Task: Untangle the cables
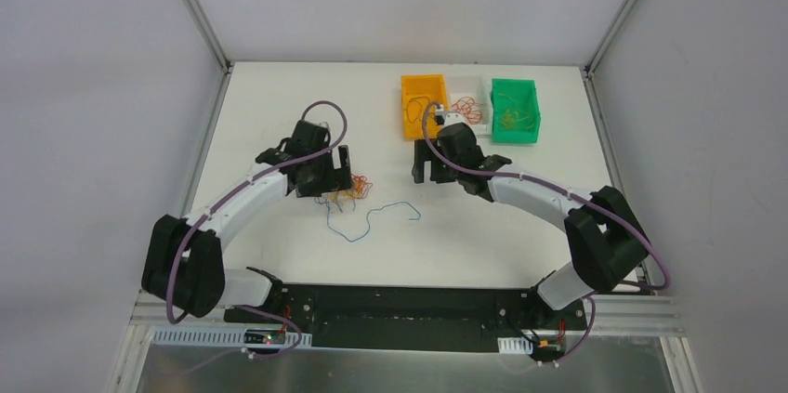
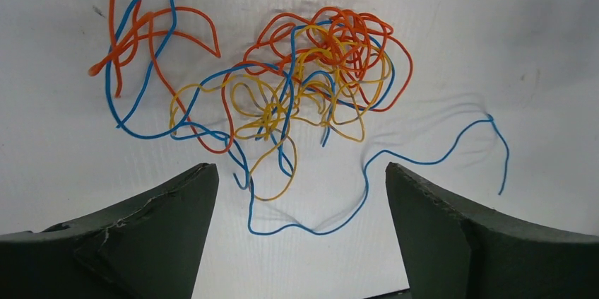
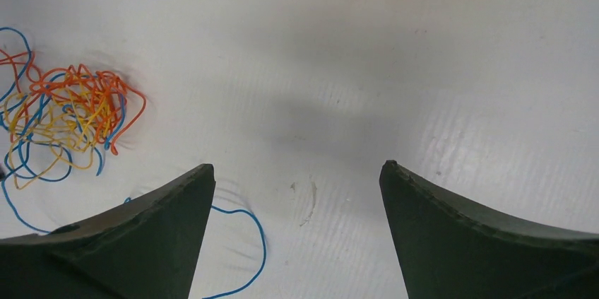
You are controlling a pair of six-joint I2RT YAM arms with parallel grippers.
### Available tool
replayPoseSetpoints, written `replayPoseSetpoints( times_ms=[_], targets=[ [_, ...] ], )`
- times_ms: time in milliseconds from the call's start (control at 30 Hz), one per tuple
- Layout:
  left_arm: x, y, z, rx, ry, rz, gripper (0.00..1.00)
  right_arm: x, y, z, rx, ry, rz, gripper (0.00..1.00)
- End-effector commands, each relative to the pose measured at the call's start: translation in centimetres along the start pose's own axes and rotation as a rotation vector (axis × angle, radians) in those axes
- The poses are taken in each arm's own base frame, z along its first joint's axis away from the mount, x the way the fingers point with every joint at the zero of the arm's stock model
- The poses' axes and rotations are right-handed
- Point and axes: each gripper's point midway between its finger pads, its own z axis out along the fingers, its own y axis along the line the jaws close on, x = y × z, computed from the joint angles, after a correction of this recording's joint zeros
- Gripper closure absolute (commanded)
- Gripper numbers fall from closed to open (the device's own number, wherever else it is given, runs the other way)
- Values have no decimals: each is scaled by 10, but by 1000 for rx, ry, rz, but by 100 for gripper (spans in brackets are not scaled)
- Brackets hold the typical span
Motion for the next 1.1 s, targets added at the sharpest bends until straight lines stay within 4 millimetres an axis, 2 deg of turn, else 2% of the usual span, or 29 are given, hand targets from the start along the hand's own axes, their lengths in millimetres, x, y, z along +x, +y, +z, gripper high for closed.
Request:
replayPoseSetpoints(
  times_ms=[0,167,267,367,500,600,667,733,967,1067],
  targets=[
    [-9,-5,15,-63,8,94,11,-18,38,-7,-190,-121,89,9],
    [-3,2,35,-134,57,129,13,1,76,-3,-407,-49,111,14],
    [-3,4,40,-159,62,146,15,11,93,-4,-469,-1,91,15],
    [-5,4,42,-166,63,163,20,18,99,-6,-479,16,75,14],
    [-6,5,46,-177,70,181,38,32,100,-8,-482,48,69,15],
    [-6,6,49,-180,77,185,43,48,101,-10,-487,80,59,16],
    [-7,5,50,-182,76,192,43,59,101,-9,-478,97,46,16],
    [-10,5,50,-187,69,196,37,65,98,-5,-448,113,35,16],
    [-23,3,47,-203,36,228,29,75,90,7,-324,161,6,18],
    [-26,3,46,-213,32,251,27,84,92,9,-293,175,-7,14]
  ],
)
